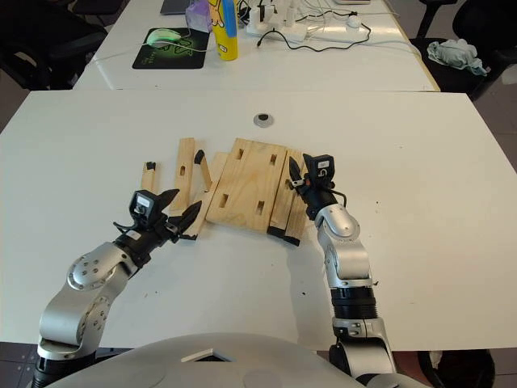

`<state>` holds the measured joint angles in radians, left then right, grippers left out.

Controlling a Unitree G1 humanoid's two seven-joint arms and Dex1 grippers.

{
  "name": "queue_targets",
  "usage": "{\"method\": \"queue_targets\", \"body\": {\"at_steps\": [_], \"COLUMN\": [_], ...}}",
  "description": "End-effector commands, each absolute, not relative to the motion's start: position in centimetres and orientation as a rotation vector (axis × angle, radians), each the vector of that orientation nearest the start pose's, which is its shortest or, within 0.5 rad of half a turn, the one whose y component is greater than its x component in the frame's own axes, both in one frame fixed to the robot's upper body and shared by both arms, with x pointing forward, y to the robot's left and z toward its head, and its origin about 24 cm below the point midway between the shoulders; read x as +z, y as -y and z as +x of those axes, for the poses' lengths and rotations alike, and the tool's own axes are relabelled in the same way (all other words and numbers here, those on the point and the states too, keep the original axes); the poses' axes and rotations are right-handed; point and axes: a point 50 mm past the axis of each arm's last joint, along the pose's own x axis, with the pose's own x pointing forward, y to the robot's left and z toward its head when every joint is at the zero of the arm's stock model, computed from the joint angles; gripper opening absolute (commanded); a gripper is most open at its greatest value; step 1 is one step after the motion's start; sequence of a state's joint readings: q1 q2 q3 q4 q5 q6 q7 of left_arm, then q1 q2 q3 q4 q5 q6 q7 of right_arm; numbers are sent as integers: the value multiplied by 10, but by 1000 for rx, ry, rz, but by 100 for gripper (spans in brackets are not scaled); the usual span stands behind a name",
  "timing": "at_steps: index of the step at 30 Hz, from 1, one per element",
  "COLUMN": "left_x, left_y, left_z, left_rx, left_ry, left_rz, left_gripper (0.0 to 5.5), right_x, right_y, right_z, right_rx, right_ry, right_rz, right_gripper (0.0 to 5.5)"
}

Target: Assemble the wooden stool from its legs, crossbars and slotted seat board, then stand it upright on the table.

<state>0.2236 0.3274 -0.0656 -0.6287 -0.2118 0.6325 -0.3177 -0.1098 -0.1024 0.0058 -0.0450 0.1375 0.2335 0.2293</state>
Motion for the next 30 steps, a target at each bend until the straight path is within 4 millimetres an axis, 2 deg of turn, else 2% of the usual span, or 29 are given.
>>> {"method": "queue_targets", "body": {"at_steps": [1, 6, 13, 19, 25, 30], "left_x": [70, 64, 71, 66, 64, 61], "left_y": [-146, -142, -158, -164, -171, -162], "left_z": [198, 194, 183, 165, 165, 169], "left_rx": [-464, -469, -465, -529, -518, -523], "left_ry": [-359, -455, -493, -593, -629, -628], "left_rz": [96, 61, 106, 163, 185, 158], "left_gripper": [334, 334, 334, 334, 334, 334], "right_x": [61, 59, 54, 52, 50, 50], "right_y": [144, 143, 143, 142, 139, 136], "right_z": [273, 272, 264, 257, 250, 250], "right_rx": [285, 292, 279, 264, 252, 267], "right_ry": [-83, -96, -114, -118, -127, -133], "right_rz": [43, 44, 45, 56, 71, 72], "right_gripper": [168, 168, 168, 168, 168, 168]}}
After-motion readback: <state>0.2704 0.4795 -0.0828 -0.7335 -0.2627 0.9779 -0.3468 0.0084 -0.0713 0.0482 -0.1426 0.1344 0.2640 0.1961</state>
